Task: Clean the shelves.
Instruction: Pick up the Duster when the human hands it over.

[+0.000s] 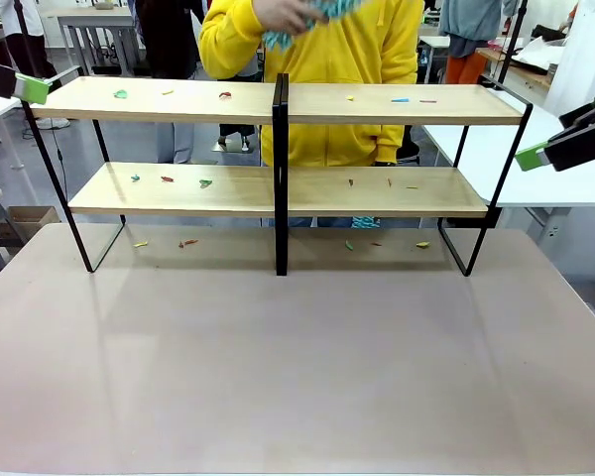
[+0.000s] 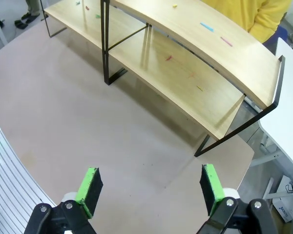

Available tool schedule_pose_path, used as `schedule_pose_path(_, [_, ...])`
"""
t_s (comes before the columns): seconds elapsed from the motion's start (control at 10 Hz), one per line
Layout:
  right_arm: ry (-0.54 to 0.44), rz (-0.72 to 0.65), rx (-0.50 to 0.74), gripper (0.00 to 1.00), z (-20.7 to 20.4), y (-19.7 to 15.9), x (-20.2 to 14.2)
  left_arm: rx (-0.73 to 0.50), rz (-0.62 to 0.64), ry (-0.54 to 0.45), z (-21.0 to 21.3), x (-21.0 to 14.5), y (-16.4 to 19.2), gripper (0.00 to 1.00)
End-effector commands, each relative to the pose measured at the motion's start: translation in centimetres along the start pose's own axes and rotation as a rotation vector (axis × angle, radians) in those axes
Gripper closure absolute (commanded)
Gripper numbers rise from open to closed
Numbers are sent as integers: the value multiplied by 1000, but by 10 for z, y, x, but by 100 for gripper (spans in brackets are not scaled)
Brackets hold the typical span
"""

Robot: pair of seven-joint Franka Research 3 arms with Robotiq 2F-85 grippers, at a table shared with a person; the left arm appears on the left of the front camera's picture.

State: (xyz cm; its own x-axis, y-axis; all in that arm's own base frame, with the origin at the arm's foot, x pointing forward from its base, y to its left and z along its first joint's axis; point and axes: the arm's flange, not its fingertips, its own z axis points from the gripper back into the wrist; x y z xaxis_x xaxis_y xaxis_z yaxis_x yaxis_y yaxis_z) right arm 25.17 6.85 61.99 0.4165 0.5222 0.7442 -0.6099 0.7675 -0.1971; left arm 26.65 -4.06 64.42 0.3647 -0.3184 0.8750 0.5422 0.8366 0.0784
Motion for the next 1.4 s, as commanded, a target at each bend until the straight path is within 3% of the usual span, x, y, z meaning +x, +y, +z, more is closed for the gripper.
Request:
schedule_pose_path(0.0, [-60,-47,-11,0,-21,16,-54,-2,9,-9,0,1,0,0])
schedule_pose_path(0.7, [-142,-208,-92,0,-4,32,-41,-2,9,-9,0,1,0,0])
schedule_pose_path(1.3, [-190,-226,-100,0,1,35,-42,-2,9,-9,0,1,0,0])
